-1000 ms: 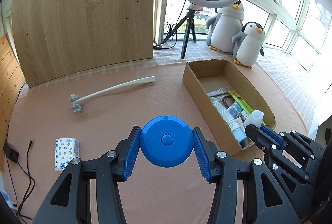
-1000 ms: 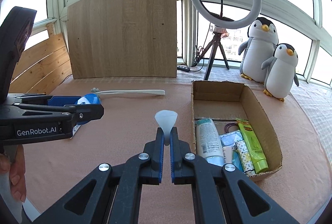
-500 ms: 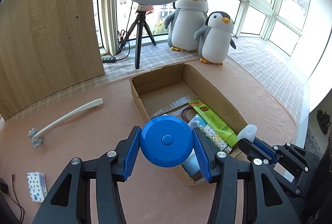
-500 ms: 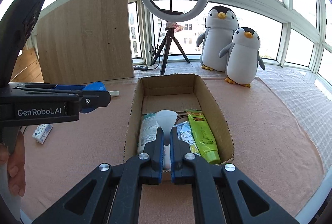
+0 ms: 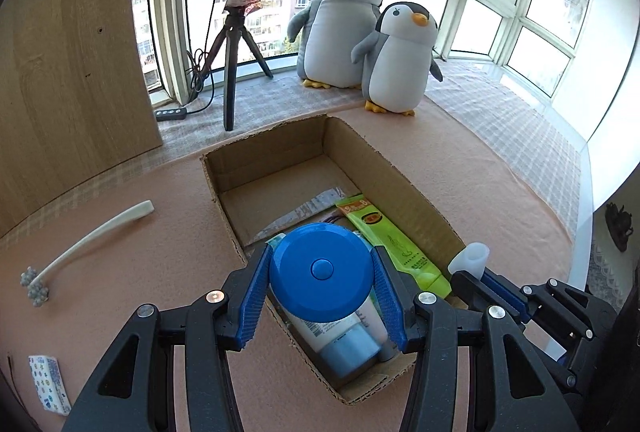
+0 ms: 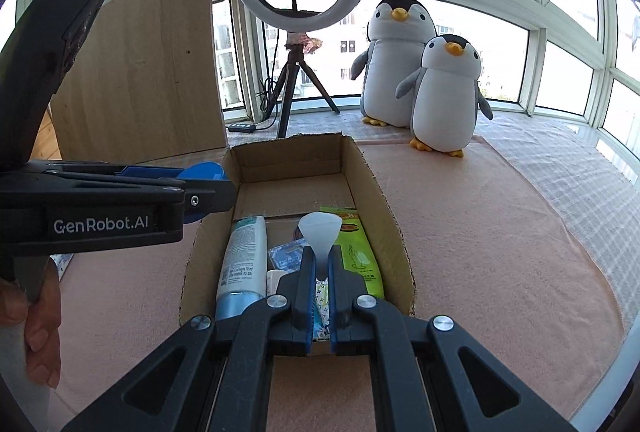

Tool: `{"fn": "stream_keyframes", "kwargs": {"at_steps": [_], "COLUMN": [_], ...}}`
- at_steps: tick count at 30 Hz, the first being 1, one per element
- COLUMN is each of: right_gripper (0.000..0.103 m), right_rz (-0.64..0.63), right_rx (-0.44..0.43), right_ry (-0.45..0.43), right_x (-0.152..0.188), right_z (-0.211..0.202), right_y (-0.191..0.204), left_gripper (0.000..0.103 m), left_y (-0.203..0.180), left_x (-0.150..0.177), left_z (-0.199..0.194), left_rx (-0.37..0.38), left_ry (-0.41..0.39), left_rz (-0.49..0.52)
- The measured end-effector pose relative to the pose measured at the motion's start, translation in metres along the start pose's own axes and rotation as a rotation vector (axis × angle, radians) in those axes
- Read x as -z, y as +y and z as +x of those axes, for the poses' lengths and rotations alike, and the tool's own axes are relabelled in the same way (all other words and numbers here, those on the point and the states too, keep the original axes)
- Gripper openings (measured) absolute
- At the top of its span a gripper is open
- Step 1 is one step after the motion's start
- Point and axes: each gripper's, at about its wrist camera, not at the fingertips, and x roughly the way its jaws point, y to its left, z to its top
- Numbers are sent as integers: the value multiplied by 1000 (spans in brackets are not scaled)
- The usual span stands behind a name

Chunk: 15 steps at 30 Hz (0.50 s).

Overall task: Organize objects
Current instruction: 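Open the left gripper over the box while the right gripper lowers and releases the white piece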

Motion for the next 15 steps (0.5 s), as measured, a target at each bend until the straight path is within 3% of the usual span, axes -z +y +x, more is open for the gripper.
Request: {"fn": "stream_keyframes", "kwargs": {"at_steps": [2,3,4,5,6,8,15], "right_gripper": [5,7,14,26,34,38,38], "right_rz": [1,1,3,3,7,15,43], "right_rx": [5,20,33,30,35,46,45], "right_ry": [3,8,14,24,24,12,7], "right_x": [0,0,0,1,2,4,4], "right_z": [4,8,13,17,18,15,4], "right_y": [-3,-5,-7,-9,-11,-13,-14], "left_gripper": [57,66,94,102,102,102,102], "left_y": [1,3,5,8,12,18,52], "left_x": [-1,-2,-3,-3,-3,-4,6], "left_z": [6,10,13,15,15,14,-11], "left_rx": [-3,-7,-19,-35,-43,-54,-91], "left_ry": [2,4,9,1,-4,6,7], "left_rz": [-5,-7,-12,-27,-40,-40,-68]}}
